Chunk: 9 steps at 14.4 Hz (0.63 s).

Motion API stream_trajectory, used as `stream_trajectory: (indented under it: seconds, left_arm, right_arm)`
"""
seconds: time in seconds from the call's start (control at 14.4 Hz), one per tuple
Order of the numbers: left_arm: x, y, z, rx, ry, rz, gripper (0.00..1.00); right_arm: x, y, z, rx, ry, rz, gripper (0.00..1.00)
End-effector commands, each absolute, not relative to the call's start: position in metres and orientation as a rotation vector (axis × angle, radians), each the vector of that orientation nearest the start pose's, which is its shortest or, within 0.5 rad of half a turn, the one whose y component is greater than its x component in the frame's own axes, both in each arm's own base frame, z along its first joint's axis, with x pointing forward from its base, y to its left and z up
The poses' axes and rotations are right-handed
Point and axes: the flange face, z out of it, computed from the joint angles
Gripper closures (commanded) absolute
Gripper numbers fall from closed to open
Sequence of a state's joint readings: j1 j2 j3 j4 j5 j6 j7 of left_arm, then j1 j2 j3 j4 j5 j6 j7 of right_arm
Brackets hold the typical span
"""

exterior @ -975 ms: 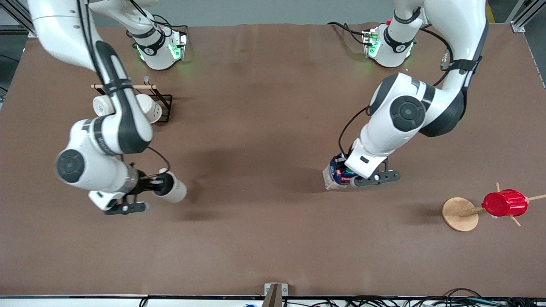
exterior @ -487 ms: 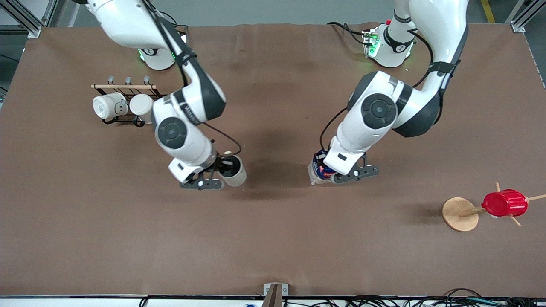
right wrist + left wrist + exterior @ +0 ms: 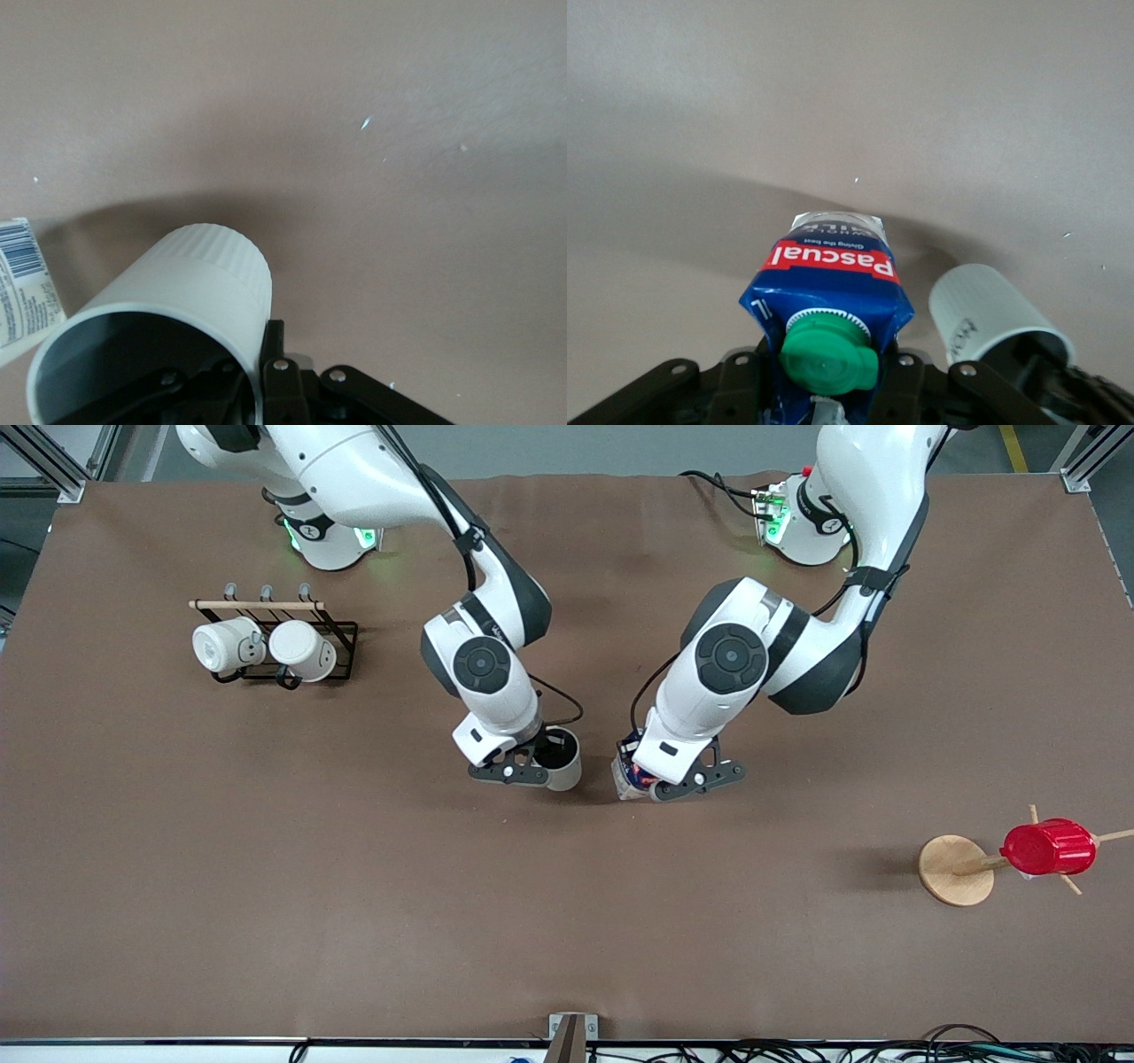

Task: Place cup and milk on table
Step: 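Lower the mug and carton onto the table and open both grippers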

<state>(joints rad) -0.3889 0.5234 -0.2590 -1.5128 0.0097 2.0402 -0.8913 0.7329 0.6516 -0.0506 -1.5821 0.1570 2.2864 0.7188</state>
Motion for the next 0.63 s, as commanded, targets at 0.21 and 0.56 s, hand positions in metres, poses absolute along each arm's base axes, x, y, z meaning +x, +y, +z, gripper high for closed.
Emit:
stream_trajectory:
  seconds: [0.21,0.56]
  left_arm:
    - [0.577,-0.411,0.376,-3.219,-0.464,0.119,0.8]
    - [0.574,-0.422,0.361,-3.223,-0.431,0.137,0.8]
  right_arm:
    - [0.537,0.45,0.256,-3.041,0.213,0.06,0.96]
    - [0.546,0.44,0.259,-3.047,0.207,0.044,0.22]
